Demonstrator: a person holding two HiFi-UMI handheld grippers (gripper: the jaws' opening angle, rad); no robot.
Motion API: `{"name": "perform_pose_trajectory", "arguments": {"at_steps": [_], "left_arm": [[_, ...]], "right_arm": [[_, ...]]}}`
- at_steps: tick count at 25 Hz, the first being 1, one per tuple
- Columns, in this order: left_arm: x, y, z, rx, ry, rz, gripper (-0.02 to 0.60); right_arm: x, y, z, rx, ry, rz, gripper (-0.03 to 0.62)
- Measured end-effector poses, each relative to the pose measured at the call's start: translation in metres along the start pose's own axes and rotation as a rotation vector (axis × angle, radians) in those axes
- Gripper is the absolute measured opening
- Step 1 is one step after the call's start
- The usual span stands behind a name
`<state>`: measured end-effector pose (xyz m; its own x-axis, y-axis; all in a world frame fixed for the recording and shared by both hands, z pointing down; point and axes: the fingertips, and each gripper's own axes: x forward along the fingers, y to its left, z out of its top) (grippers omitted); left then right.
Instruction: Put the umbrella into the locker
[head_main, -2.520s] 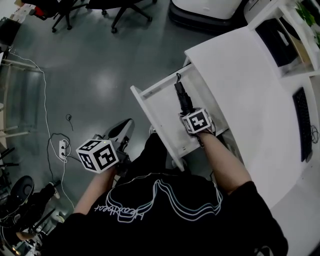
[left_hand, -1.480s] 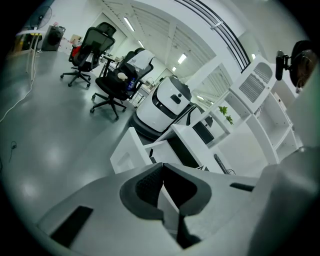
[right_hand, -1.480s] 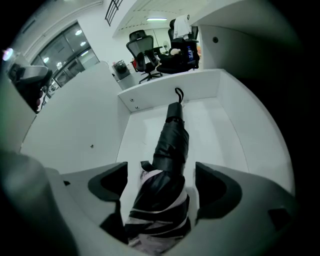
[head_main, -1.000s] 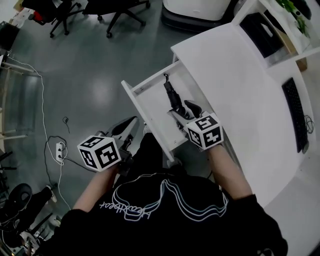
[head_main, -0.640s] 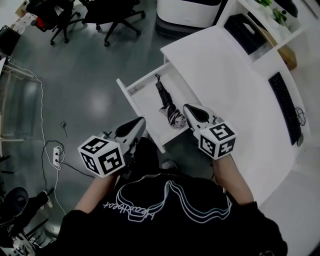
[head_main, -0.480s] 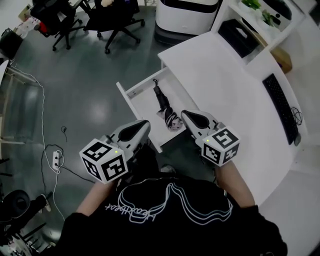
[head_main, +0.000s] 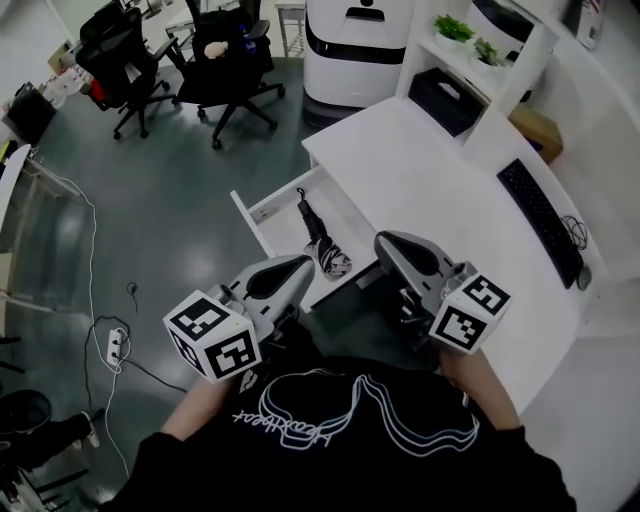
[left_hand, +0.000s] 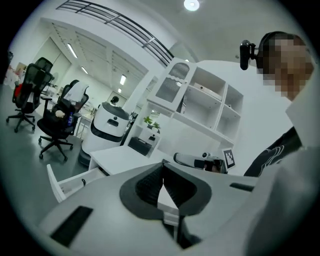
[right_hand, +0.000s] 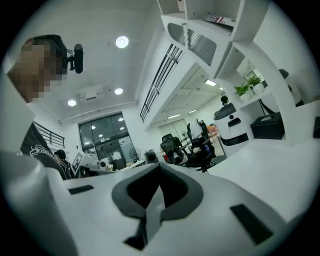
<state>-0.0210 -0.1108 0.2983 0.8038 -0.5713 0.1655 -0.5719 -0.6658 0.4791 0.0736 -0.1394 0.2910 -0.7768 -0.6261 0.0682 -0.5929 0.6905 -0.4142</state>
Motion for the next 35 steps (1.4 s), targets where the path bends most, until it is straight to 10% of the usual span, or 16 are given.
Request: {"name": "perform_pose_trajectory", "arguments": {"at_steps": [14,35], "left_arm": [[0.008,-0.049,0.007,0.179,-0.04,-0.06,0.005],[-0.004,0.005,-0.021,0.005,-0.032,0.065,0.005]], "right_arm": [[-0.015,0.028,0.004,-0.064,0.009,0.061,0.003],[0.004,0.026,-0.032,-0.038,0.1,0.123,0.003]]}}
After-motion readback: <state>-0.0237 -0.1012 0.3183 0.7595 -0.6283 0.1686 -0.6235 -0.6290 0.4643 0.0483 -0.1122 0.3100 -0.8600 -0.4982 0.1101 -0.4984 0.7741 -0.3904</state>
